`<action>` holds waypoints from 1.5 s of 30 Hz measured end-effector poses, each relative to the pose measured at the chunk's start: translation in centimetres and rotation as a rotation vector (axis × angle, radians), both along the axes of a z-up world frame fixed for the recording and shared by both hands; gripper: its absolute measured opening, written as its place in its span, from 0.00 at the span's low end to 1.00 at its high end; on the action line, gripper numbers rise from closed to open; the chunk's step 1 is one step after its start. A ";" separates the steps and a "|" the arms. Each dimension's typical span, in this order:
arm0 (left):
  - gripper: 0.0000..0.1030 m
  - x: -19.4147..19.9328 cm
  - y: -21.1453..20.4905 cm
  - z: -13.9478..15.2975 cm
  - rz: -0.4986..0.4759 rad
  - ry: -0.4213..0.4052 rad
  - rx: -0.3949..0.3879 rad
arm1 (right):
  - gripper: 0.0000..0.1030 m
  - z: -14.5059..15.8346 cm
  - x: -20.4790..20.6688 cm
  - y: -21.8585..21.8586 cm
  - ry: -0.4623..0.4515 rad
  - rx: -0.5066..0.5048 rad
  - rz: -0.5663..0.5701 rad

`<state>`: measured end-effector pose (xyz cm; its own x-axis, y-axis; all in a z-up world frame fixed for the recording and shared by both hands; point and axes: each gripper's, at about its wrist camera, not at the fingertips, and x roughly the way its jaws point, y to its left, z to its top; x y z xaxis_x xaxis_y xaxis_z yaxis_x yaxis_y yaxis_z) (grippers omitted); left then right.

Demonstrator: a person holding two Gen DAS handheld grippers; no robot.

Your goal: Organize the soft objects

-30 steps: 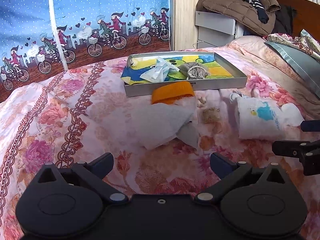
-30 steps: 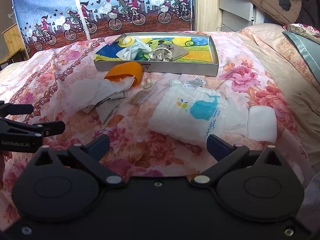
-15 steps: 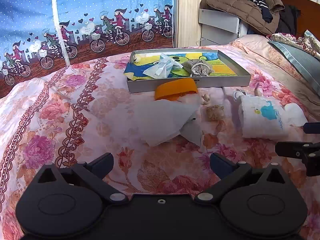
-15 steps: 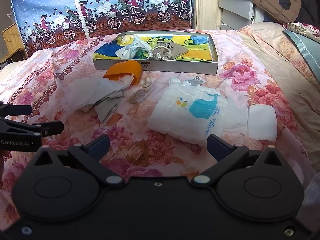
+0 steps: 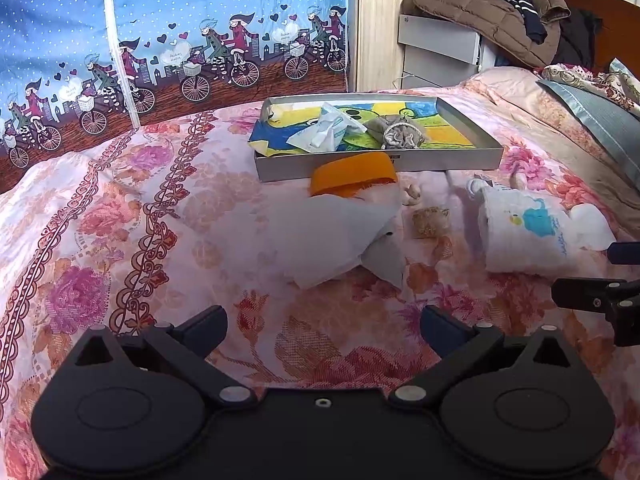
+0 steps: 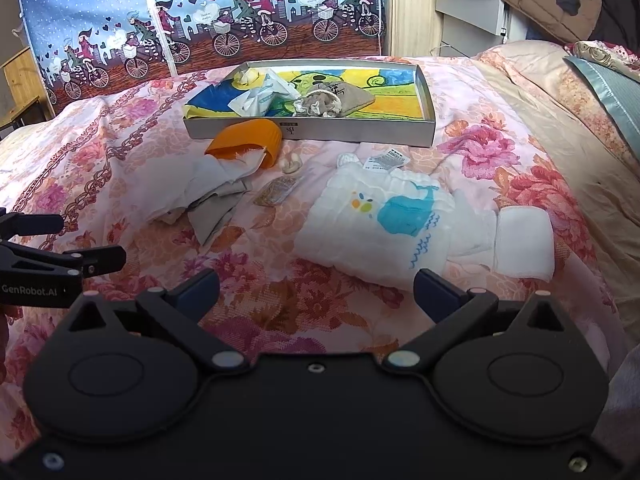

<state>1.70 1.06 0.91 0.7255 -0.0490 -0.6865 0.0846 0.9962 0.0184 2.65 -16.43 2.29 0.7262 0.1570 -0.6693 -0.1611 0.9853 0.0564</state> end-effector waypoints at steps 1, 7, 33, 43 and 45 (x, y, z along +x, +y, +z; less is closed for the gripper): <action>0.99 0.0 0.0 0.0 0.000 0.001 0.000 | 1.00 0.0 0.0 0.0 0.000 0.000 0.000; 0.99 0.0 0.0 0.0 0.001 0.001 0.000 | 1.00 0.0 0.1 0.0 -0.001 0.001 0.000; 0.99 0.0 0.1 0.0 0.000 0.002 0.000 | 1.00 0.0 0.4 0.2 0.000 0.000 0.002; 0.99 -0.3 0.4 -0.6 0.002 0.009 -0.001 | 1.00 -0.1 0.4 0.2 0.002 -0.001 0.002; 0.99 -0.3 0.4 -0.7 0.003 0.011 -0.001 | 1.00 -0.2 0.5 0.2 0.003 -0.001 0.002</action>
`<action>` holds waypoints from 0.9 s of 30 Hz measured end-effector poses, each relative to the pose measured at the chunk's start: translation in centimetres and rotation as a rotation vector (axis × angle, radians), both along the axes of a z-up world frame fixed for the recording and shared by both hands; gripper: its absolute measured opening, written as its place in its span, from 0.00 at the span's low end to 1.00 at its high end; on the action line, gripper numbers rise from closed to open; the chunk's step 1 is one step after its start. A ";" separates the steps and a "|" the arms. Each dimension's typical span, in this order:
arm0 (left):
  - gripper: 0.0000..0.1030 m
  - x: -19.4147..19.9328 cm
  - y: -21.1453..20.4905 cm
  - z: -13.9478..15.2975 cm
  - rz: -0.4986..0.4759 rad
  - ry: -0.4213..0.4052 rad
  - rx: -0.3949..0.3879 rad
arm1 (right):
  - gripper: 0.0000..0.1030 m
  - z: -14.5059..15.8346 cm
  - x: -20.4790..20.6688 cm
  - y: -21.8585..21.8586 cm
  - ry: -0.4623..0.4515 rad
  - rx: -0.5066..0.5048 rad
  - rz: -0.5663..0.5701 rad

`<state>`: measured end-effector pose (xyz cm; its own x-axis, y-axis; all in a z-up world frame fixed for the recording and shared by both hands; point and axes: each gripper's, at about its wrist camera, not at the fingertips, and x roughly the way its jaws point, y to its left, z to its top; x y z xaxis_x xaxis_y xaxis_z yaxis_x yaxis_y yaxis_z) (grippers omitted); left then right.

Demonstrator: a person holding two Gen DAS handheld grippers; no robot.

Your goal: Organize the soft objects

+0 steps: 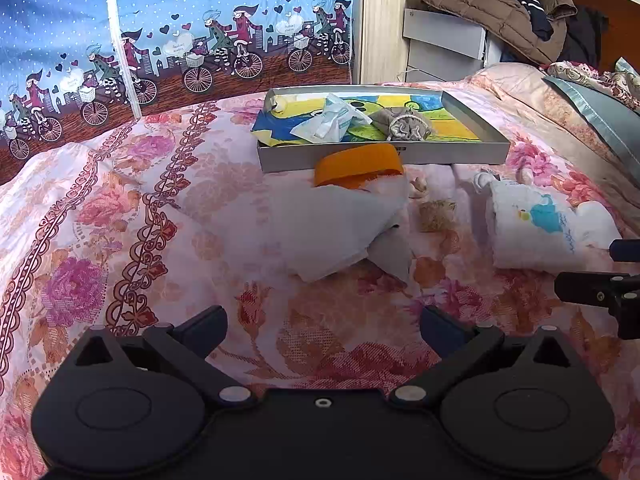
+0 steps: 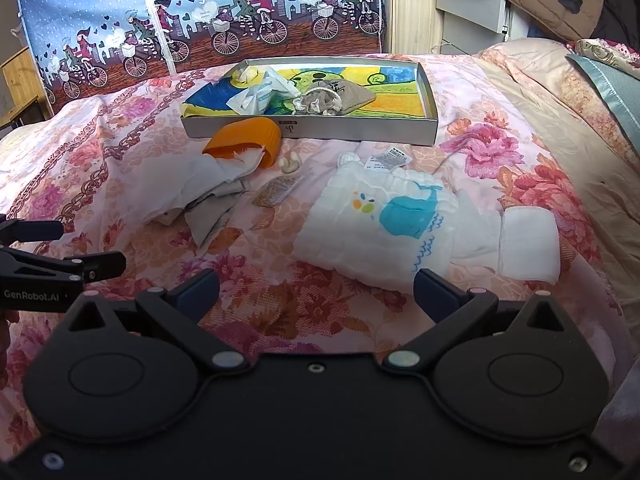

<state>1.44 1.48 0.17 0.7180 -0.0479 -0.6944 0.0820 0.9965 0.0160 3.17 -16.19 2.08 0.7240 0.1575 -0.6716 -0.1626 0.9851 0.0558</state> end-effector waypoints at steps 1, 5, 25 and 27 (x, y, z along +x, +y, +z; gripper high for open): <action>0.99 0.1 0.0 0.0 0.000 0.002 0.000 | 1.00 0.0 0.0 0.0 0.000 0.001 0.000; 0.99 0.4 0.1 0.0 0.003 0.007 -0.003 | 1.00 -0.4 0.2 0.0 0.004 0.002 0.000; 0.99 2.5 1.6 -0.4 0.065 0.017 -0.030 | 1.00 -1.2 2.1 0.2 -0.002 0.011 -0.003; 0.99 2.6 1.8 -0.5 0.074 0.019 -0.041 | 1.00 -1.3 2.3 0.3 0.002 0.015 -0.006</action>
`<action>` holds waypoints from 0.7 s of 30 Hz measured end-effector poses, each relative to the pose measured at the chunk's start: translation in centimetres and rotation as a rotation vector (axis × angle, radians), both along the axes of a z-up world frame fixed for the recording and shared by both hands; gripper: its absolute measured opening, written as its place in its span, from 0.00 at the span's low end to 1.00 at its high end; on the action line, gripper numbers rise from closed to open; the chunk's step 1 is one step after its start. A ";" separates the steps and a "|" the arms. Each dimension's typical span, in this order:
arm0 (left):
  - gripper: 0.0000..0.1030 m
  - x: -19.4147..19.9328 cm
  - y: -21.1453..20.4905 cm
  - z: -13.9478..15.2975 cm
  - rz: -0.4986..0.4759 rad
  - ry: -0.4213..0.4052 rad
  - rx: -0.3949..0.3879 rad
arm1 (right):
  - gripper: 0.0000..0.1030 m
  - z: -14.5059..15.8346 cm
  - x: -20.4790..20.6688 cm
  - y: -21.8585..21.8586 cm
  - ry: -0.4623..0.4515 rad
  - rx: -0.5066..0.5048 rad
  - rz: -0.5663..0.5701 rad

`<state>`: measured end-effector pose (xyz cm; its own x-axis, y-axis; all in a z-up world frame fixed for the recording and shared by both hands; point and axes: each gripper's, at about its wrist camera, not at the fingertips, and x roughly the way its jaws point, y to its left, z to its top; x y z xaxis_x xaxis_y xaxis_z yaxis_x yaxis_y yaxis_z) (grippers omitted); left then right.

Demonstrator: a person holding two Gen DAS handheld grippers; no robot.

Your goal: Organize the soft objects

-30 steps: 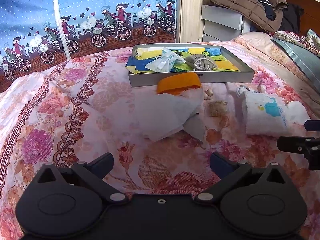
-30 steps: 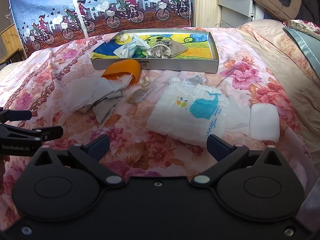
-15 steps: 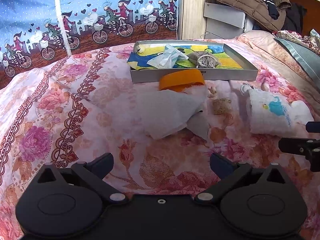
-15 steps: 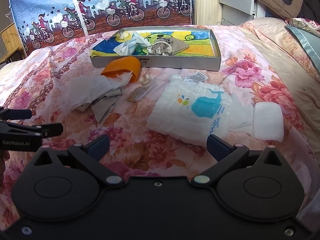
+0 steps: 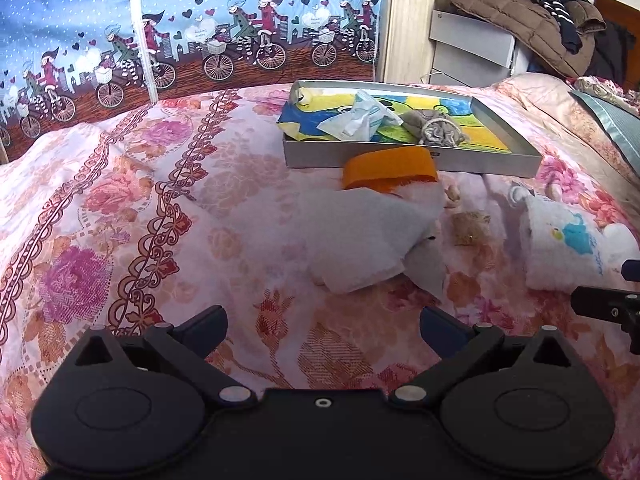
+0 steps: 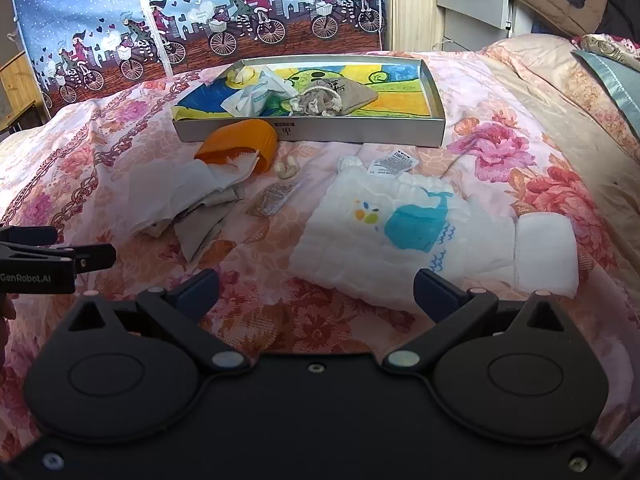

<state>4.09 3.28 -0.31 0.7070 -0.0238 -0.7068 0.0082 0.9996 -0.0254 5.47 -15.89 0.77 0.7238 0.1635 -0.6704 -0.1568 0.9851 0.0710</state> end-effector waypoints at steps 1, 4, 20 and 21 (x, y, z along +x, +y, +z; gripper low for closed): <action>0.99 0.0 0.1 0.0 0.003 -0.001 -0.004 | 1.00 -0.1 0.1 0.0 0.002 0.001 -0.001; 0.99 0.2 0.3 -0.1 0.007 0.000 -0.008 | 1.00 -0.3 0.3 0.1 0.007 0.002 -0.003; 0.99 1.9 2.2 -0.2 0.056 -0.029 -0.040 | 1.00 -0.3 0.7 0.0 -0.101 -0.082 0.092; 0.99 2.2 2.4 -0.2 0.060 -0.031 -0.047 | 1.00 -0.3 0.9 -0.1 -0.104 -0.082 0.092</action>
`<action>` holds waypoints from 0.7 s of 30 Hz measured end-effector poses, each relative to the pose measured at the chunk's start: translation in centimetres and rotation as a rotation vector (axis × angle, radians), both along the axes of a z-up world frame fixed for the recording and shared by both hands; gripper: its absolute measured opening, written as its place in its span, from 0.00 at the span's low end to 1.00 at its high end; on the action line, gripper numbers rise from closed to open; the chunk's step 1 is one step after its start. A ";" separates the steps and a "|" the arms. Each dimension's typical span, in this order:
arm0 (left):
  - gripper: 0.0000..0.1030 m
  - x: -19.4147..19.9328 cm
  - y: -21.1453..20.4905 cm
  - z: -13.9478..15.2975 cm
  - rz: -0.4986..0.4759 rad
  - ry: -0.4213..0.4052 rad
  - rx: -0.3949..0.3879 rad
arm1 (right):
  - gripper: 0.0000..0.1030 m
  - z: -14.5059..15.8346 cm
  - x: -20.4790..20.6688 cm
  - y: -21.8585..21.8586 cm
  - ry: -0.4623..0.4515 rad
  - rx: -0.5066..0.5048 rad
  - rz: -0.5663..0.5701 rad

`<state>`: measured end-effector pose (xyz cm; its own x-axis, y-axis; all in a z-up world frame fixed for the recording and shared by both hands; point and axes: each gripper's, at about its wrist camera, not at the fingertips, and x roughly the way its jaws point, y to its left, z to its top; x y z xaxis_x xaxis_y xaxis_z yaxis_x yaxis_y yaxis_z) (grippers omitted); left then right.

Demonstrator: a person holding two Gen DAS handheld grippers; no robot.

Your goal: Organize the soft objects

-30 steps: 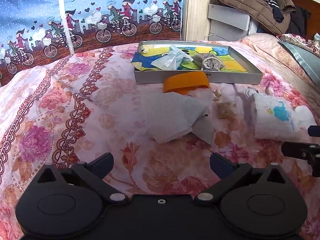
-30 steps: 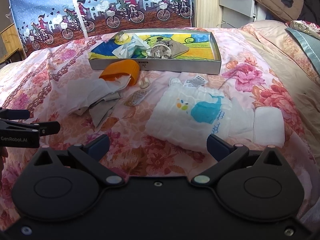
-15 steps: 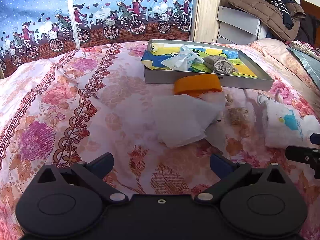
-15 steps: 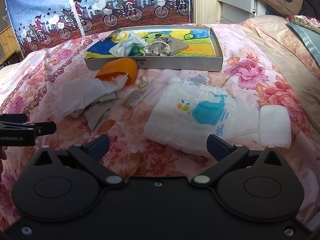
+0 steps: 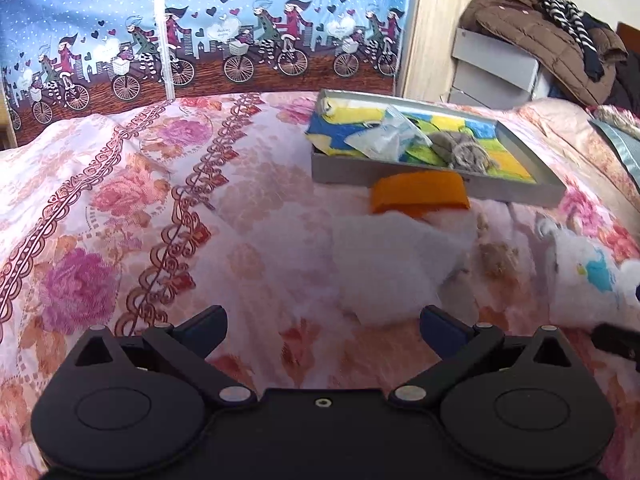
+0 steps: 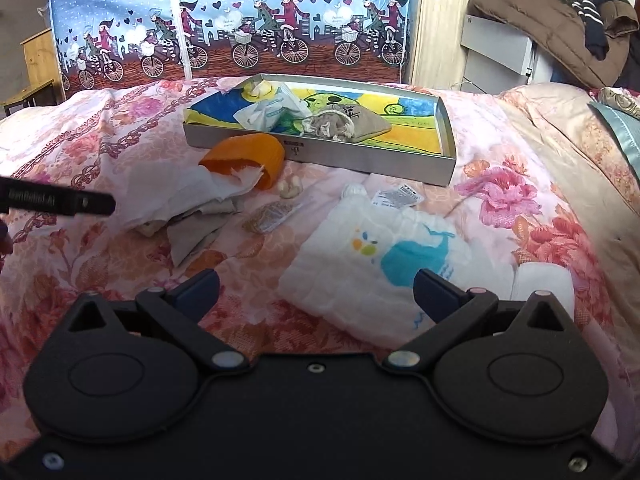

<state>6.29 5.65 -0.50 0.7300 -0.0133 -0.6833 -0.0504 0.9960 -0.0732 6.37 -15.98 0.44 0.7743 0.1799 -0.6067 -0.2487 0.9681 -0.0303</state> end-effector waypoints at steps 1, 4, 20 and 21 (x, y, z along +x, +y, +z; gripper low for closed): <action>0.99 0.4 0.2 0.0 0.004 -0.004 -0.010 | 1.00 -0.1 0.3 -0.1 0.001 0.003 -0.001; 0.99 1.7 0.3 0.0 -0.003 -0.018 -0.040 | 1.00 -0.7 1.1 -0.7 0.013 0.012 -0.018; 0.78 5.4 -0.3 -2.0 -0.061 -0.038 -0.051 | 1.00 -3.0 3.2 -1.7 0.011 0.016 -0.053; 0.77 5.5 -0.3 -2.0 -0.070 -0.038 -0.051 | 1.00 -3.1 3.3 -1.8 0.010 0.017 -0.055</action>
<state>11.80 5.34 -2.54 0.7512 -0.0993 -0.6526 0.0232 0.9920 -0.1243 9.71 -17.75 -2.64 0.7775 0.1471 -0.6114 -0.1948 0.9808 -0.0118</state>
